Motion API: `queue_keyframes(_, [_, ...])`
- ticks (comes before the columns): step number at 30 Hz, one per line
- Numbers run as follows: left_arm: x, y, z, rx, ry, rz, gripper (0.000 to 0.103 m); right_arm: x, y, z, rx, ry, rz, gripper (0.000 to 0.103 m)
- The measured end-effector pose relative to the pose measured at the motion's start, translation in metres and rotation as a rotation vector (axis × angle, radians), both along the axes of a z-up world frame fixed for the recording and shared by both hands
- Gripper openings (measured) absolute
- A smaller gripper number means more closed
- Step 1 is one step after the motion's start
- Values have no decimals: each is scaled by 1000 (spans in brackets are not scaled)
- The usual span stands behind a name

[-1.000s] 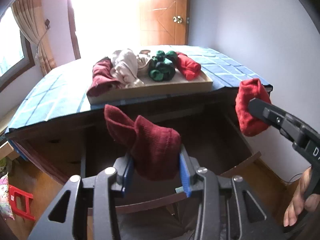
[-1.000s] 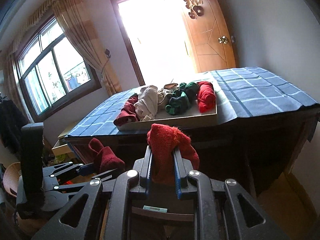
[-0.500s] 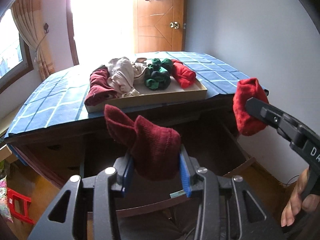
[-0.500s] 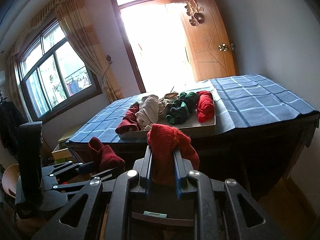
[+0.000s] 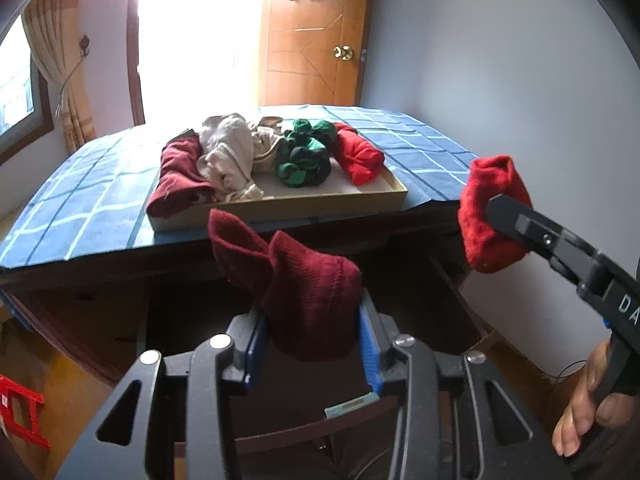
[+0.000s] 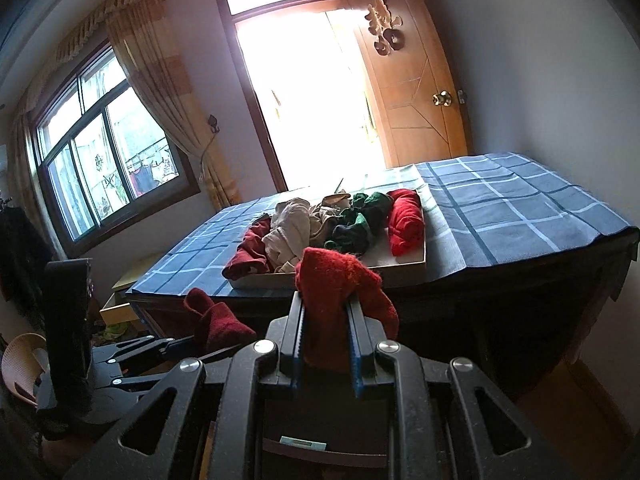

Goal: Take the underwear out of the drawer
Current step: 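Lift the dark red sock and red sock out of the drawer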

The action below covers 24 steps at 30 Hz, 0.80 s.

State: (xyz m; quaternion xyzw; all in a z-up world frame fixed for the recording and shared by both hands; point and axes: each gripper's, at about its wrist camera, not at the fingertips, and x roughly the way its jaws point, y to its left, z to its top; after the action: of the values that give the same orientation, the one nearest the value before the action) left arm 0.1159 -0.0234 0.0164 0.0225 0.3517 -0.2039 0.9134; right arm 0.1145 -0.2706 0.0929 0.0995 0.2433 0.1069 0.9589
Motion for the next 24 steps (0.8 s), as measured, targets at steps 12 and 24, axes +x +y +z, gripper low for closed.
queue_keyframes(12, [16,-18,4,29,-29,-9,39,17,-4,-4,-1,5,-25,20])
queue_keyframes(24, [40,-26,-6,68,-10,5,39,36,-10,-9,7,13,-49,20])
